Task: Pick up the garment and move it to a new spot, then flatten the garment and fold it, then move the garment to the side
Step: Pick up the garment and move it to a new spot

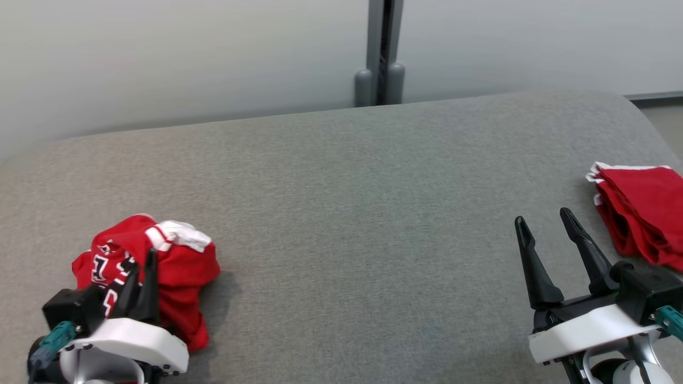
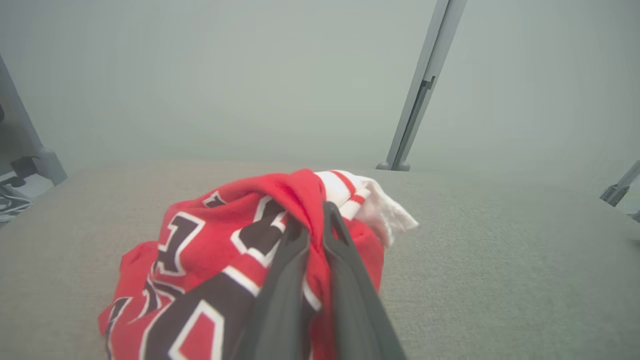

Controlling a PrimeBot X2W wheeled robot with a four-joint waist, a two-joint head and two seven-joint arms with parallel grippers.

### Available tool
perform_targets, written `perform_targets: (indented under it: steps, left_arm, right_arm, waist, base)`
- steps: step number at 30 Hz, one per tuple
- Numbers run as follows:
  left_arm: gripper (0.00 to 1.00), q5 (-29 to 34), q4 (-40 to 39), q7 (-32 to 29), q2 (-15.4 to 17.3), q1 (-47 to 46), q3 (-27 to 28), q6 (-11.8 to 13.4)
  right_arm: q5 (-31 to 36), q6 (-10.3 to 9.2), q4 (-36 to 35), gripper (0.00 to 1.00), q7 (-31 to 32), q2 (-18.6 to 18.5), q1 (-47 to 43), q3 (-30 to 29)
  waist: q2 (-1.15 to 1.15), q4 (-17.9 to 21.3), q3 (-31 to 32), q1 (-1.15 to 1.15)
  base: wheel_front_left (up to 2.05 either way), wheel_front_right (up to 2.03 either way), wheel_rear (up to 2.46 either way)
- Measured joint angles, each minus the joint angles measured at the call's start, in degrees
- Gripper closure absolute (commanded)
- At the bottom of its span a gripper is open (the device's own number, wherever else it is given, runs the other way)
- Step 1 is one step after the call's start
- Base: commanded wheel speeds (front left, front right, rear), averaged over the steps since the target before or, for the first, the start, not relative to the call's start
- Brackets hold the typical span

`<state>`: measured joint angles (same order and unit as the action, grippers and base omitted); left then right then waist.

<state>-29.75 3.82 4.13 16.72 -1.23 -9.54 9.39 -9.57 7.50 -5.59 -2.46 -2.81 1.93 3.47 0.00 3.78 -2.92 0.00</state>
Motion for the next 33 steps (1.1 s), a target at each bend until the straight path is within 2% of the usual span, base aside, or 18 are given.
perform_targets:
  steps: [13, 19, 25, 26, 27, 28, 33]
  left_arm:
    - [1.0, 1.79, 1.63, -1.96, -3.02, -8.46, -7.55, -3.98]
    - [1.0, 3.19, 6.19, -2.79, -5.56, -13.66, -12.55, -7.02]
    - [1.0, 4.04, 12.26, -1.2, -7.23, -15.91, -14.73, -8.35]
    - [0.79, 4.04, 13.92, -0.43, -7.37, -16.61, -14.9, -8.88]
    - [0.44, 4.04, 14.45, -0.11, -7.48, -16.88, -15.06, -9.0]
    - [0.0, 4.04, 14.81, 0.07, -7.61, -17.03, -15.33, -9.24]
    - [0.0, 4.47, 14.07, 2.36, -8.21, -17.15, -16.71, -10.77]
  right_arm:
    - [-2.7, 0.0, 0.44, 0.0, -1.11, -0.01, 1.25, 0.62]
    - [-3.8, 0.0, 1.66, 0.0, -2.42, -0.03, 2.01, 0.38]
    - [-4.75, 0.0, 3.16, 0.0, -4.08, -0.02, 2.43, 0.4]
    - [-4.99, 0.0, 3.7, 0.0, -4.32, -0.03, 2.68, 0.35]
    - [-5.06, 0.0, 3.99, 0.0, -4.64, -0.02, 2.77, 0.31]
    - [-5.09, 0.0, 4.1, 0.0, -4.65, -0.03, 2.85, 0.24]
    - [-5.15, 0.0, 5.03, 0.0, -4.85, -0.01, 3.49, -0.51]
  waist:
    - [0.0, 8.99, -4.27, 0.0]
    - [0.0, 13.38, -7.31, 0.0]
    - [0.0, 15.8, -10.02, 0.0]
    - [0.0, 15.92, -10.5, 0.0]
    - [0.0, 15.77, -10.58, 0.0]
    - [0.0, 15.52, -10.6, 0.0]
    - [0.0, 13.81, -10.23, 0.0]
  base:
    - [0.0, 0.0, 0.0]
    - [0.0, 0.0, 0.0]
    - [0.0, 0.0, 0.0]
    - [0.0, 0.0, 0.0]
    - [0.0, 0.0, 0.0]
    - [0.0, 0.0, 0.0]
    - [0.0, 0.0, 0.0]
